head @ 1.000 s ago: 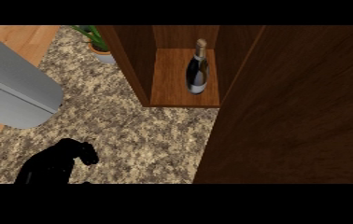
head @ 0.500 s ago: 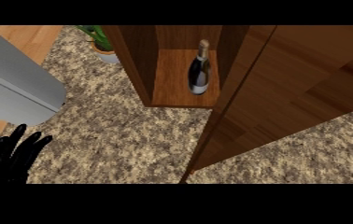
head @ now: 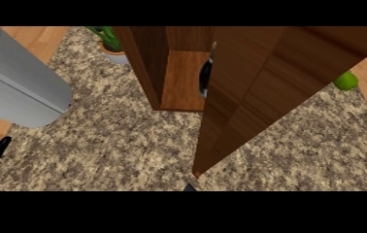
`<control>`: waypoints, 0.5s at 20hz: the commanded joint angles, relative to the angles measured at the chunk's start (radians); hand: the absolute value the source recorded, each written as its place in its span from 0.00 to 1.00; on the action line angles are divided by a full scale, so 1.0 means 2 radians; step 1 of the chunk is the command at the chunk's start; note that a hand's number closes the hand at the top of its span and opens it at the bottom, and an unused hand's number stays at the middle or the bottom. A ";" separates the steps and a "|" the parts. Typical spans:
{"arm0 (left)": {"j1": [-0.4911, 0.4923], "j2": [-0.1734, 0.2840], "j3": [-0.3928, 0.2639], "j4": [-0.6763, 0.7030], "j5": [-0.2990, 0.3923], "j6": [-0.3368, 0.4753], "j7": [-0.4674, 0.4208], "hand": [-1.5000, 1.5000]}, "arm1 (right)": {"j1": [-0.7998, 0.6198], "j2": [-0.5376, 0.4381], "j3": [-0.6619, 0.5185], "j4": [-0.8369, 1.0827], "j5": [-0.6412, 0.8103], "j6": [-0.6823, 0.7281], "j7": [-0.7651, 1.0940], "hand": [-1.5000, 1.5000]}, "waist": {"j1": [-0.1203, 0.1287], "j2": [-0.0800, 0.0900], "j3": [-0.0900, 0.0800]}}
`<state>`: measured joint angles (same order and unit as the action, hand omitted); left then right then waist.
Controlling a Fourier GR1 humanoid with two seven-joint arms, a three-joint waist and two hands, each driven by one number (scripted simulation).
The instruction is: Pick up the wine, place it into the cabinet and close the cabinet
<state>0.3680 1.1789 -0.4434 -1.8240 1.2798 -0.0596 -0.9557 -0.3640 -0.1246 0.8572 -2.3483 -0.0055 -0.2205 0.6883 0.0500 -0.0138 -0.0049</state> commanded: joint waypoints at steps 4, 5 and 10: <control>0.036 0.011 0.025 0.034 -0.007 -0.074 -0.025 0.00 | -0.111 0.059 0.008 0.099 0.020 -0.106 -0.029 1.00 | 0.006 0.003 0.000; 0.044 0.020 0.035 0.051 -0.002 -0.097 -0.025 0.00 | -0.125 0.059 -0.006 0.104 0.009 -0.108 -0.023 1.00 | 0.007 0.004 0.000; 0.039 0.011 0.054 0.068 -0.001 -0.118 -0.021 0.00 | -0.221 0.060 -0.077 0.186 -0.017 -0.138 -0.027 1.00 | 0.004 0.007 0.000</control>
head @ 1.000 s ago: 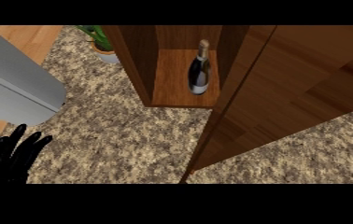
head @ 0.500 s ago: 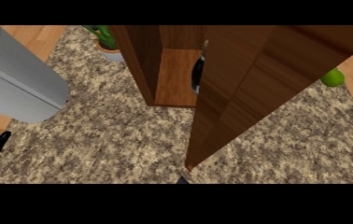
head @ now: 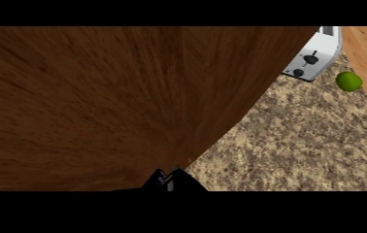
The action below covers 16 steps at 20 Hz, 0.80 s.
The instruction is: Pick up the wine, place it into the cabinet and close the cabinet
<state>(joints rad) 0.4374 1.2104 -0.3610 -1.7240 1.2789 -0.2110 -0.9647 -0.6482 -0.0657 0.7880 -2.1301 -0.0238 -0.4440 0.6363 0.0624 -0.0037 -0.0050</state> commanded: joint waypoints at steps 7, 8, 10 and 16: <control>0.027 -0.005 0.048 0.067 -0.007 -0.096 -0.013 0.00 | -0.184 0.032 -0.119 0.231 -0.101 0.021 -0.056 1.00 | -0.004 0.004 0.001; 0.028 0.017 0.063 0.045 0.021 -0.087 0.011 0.00 | -0.213 0.033 -0.155 0.256 -0.118 0.027 -0.064 1.00 | 0.000 0.005 0.002; 0.044 0.002 0.067 0.047 0.002 -0.089 -0.005 0.00 | -0.211 0.033 -0.176 0.302 -0.132 0.071 -0.085 1.00 | -0.001 0.005 0.002; 0.044 -0.002 0.089 0.049 -0.001 -0.100 0.015 0.00 | -0.233 0.033 -0.193 0.377 -0.232 0.194 -0.084 1.00 | -0.001 0.007 0.002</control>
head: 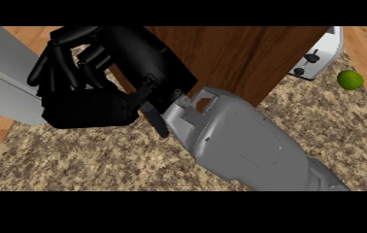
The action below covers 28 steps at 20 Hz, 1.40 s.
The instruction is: Pick up the wine, place it into the cabinet and close the cabinet
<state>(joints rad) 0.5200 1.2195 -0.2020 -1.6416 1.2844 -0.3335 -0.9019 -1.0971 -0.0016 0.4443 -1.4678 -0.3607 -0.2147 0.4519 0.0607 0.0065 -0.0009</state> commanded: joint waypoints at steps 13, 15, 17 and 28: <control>0.007 -0.032 0.049 0.023 -0.010 -0.061 0.019 0.00 | -0.043 0.001 0.009 0.222 -0.194 0.322 0.046 1.00 | -0.009 -0.001 0.000; 0.010 -0.033 0.062 0.040 -0.014 -0.081 0.025 0.00 | -0.069 0.001 -0.002 0.252 -0.221 0.312 0.033 1.00 | -0.006 -0.001 0.000; -0.002 -0.051 0.060 0.047 -0.023 -0.077 0.031 0.00 | -0.054 0.001 0.000 0.275 -0.223 0.347 0.003 1.00 | -0.008 0.000 0.000; 0.017 -0.069 0.101 0.034 -0.022 -0.086 0.069 0.00 | -0.087 -0.013 -0.063 0.386 -0.239 0.395 -0.036 1.00 | -0.008 0.001 0.000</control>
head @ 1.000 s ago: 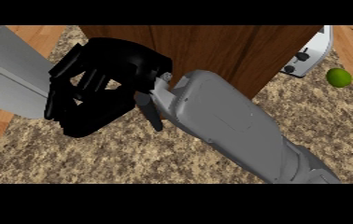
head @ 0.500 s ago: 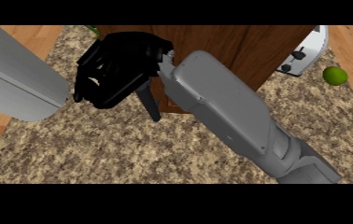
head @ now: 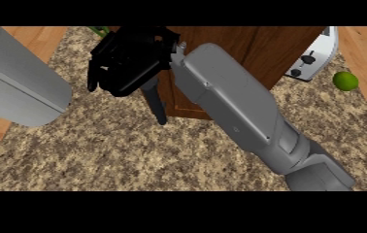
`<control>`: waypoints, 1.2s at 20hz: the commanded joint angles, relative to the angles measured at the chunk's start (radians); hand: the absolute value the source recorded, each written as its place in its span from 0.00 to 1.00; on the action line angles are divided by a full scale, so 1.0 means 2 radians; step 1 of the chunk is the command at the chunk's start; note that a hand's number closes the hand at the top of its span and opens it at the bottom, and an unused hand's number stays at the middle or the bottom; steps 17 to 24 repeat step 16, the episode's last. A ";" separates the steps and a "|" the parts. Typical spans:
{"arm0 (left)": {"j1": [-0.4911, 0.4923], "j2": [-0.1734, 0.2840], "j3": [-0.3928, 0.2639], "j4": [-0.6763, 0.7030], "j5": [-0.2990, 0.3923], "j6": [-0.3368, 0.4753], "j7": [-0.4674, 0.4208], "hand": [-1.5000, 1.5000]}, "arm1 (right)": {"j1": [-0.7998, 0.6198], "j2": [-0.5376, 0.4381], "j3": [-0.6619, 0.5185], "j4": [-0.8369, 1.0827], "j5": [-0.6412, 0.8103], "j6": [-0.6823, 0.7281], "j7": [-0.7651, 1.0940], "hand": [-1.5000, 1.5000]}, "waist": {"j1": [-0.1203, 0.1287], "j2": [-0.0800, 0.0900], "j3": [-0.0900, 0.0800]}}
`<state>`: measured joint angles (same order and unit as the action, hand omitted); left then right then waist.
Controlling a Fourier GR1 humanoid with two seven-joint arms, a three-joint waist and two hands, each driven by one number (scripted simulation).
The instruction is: Pick up the wine, place it into the cabinet and close the cabinet
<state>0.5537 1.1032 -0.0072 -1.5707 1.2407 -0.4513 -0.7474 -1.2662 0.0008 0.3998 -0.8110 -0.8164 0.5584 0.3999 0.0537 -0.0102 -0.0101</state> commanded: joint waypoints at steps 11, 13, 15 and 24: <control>-0.011 -0.018 0.016 -0.007 -0.018 -0.016 0.015 0.00 | -0.006 -0.080 -0.062 0.068 0.057 -0.066 -0.109 1.00 | -0.010 0.012 0.004; -0.019 -0.017 0.021 -0.009 -0.018 -0.006 0.019 0.00 | 0.002 -0.076 -0.056 0.070 0.063 -0.063 -0.113 1.00 | -0.012 0.014 0.004; -0.014 -0.015 0.016 -0.014 -0.025 -0.019 0.025 0.00 | -0.004 -0.075 -0.062 0.067 0.059 -0.069 -0.112 1.00 | -0.011 0.011 0.004; -0.018 -0.024 0.009 -0.023 -0.025 -0.011 0.026 0.00 | 0.001 -0.079 -0.061 0.067 0.062 -0.064 -0.117 1.00 | -0.015 0.013 0.004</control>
